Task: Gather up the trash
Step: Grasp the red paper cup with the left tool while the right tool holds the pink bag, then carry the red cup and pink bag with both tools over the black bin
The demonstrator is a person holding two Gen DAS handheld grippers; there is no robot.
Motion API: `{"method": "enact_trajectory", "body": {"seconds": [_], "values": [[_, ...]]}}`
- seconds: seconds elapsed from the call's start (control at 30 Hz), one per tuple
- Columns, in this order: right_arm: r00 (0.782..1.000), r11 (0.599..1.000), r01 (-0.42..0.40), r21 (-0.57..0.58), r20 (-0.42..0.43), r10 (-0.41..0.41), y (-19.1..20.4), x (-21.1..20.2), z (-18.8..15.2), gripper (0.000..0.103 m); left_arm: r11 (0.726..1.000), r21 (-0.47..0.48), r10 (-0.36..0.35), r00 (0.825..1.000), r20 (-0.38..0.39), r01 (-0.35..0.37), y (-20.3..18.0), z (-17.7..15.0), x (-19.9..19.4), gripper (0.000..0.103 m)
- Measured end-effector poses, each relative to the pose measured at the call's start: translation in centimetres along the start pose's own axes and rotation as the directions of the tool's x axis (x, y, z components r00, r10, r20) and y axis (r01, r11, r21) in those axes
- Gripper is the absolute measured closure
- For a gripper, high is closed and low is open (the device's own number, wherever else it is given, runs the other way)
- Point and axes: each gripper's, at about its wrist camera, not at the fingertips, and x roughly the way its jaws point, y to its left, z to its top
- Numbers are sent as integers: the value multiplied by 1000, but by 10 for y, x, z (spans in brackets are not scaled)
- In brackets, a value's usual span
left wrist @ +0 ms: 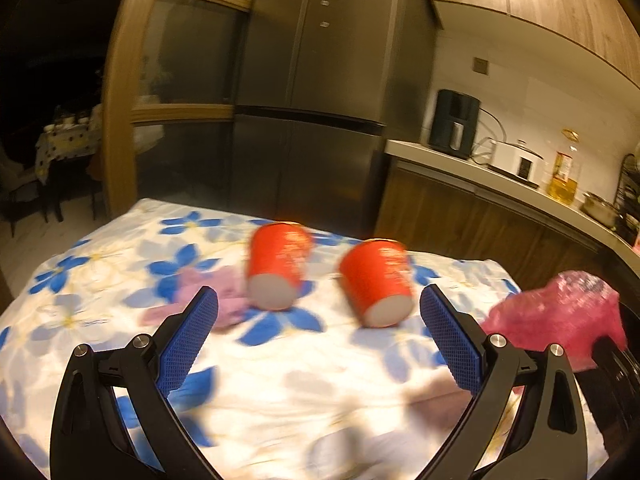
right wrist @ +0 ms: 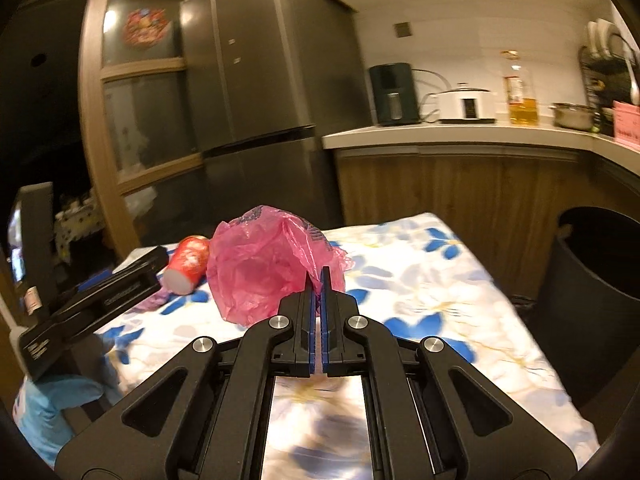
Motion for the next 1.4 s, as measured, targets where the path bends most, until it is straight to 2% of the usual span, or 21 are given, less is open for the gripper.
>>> {"method": "enact_trajectory", "body": {"seconds": [0.13,0.3,0.43,0.63,0.77,0.93,0.97,1.27,1.4], "values": [[999,998,39,41,22,-40,-25,-11,3,101,1000,19,-4,1000,-7,4,-34,2,28,6],[997,995,62,72,44,-65,-45,-18,6,101,1000,25,5,998,-70,-3,-60,0,69,6],[996,994,66,87,46,-71,-55,-17,8,101,1000,11,22,991,-135,-21,-68,-2,97,6],[997,994,63,90,48,-67,-63,-15,8,101,999,11,38,983,-177,-37,-72,1,120,7],[997,995,60,86,50,-64,-62,-15,8,101,999,0,34,975,-220,-35,-69,0,131,14],[997,995,56,83,45,-60,-61,-14,8,101,1000,-13,22,960,-278,-27,-66,-3,142,36],[997,995,57,82,45,-60,-61,-14,8,101,1000,-19,18,959,-284,-24,-65,-4,144,37],[996,994,73,85,49,-77,-66,-17,11,101,1000,-27,-16,970,-242,10,-64,-2,132,41],[994,992,85,97,55,-90,-72,-21,12,101,999,-2,-38,979,-200,38,-70,1,109,41]]}}
